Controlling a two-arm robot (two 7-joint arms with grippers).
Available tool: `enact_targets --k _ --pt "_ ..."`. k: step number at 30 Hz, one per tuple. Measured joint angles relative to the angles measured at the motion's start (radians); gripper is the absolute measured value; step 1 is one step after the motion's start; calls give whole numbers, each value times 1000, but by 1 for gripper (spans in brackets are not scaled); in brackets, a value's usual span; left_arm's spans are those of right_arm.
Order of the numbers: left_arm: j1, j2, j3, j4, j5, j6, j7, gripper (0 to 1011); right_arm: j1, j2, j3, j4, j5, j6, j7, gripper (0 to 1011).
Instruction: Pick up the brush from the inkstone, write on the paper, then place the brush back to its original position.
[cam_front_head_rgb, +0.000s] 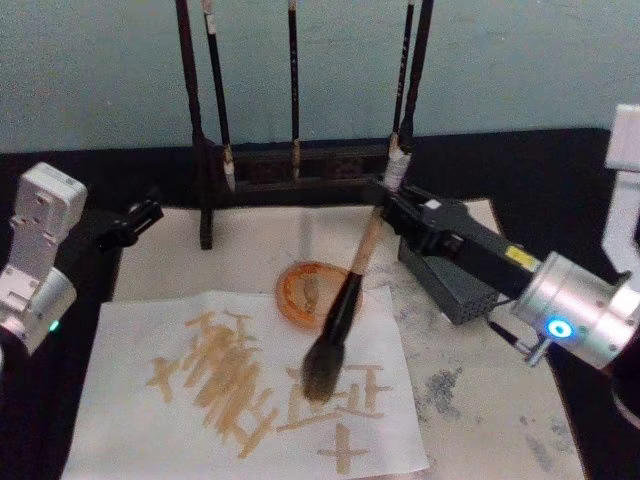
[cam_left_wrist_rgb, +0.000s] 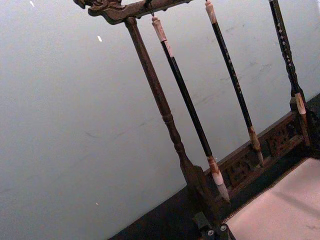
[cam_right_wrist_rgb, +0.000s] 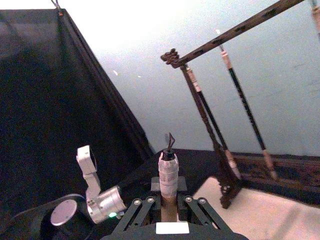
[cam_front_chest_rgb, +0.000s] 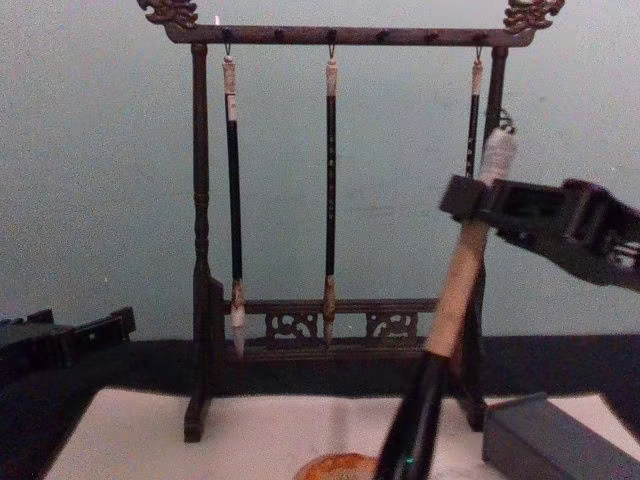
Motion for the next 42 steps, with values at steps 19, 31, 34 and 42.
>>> enact_targets --k 19,31,34,42 --pt "0 0 0 0 0 0 0 1002 86 -110 -99 148 -8 3 20 180" --pt "0 0 0 0 0 0 0 1002 72 -97 -94 154 -5 1 21 180" --pt "0 0 0 0 0 0 0 1002 58 -82 -84 146 -2 -2 20 180" --pt "0 0 0 0 0 0 0 1000 16 -43 -47 130 11 -17 15 180"
